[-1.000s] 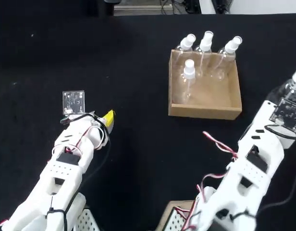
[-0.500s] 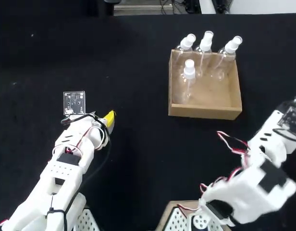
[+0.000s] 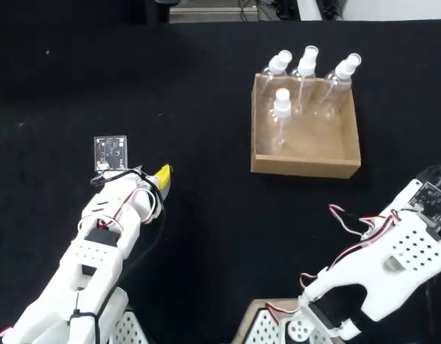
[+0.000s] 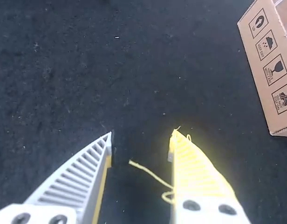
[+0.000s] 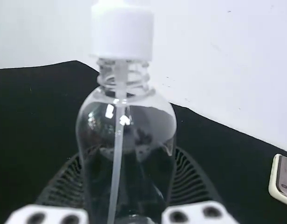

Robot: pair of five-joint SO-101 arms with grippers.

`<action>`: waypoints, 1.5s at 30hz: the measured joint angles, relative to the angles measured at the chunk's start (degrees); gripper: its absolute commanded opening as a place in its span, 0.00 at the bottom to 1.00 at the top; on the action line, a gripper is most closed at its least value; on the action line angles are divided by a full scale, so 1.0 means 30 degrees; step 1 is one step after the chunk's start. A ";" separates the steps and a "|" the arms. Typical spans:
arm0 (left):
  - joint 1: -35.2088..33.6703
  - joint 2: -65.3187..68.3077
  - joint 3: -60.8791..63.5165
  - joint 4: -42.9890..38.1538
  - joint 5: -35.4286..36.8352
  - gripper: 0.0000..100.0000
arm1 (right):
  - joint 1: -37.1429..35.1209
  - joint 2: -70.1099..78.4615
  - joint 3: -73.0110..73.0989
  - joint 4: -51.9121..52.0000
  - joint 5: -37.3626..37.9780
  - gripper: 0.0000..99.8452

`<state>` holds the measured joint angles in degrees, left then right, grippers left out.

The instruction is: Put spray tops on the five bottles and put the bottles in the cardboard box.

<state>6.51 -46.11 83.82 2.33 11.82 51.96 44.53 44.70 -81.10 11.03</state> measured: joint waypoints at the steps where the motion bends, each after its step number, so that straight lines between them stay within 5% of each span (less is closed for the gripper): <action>1: 0.0000 0.0000 0.0000 0.0000 0.0000 0.20 | 0.0029 0.0059 0.0000 0.0000 0.0000 0.02; 8: 0.0000 0.0000 0.0000 0.0000 0.0000 0.20 | 0.0029 0.0088 0.0000 -0.0059 0.0000 0.22; 16: 0.0000 0.0000 0.0000 0.0000 0.0000 0.20 | 0.0029 0.0147 0.0059 -0.0059 0.0000 0.25; 21: 0.0000 0.0000 0.0000 0.0000 0.0000 0.20 | 0.0029 0.0147 0.0059 -0.0059 0.0000 0.37; 34: 0.0000 0.0000 0.0000 0.0000 0.0000 0.20 | -0.0469 -0.2491 0.3048 0.0029 0.0000 0.35; 45: 0.0000 0.0000 0.0000 0.0000 0.0000 0.20 | -0.0615 -0.7736 0.3546 0.6916 0.0000 0.35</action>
<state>6.51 -46.11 83.82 2.33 11.82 50.11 21.32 55.34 -60.35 11.03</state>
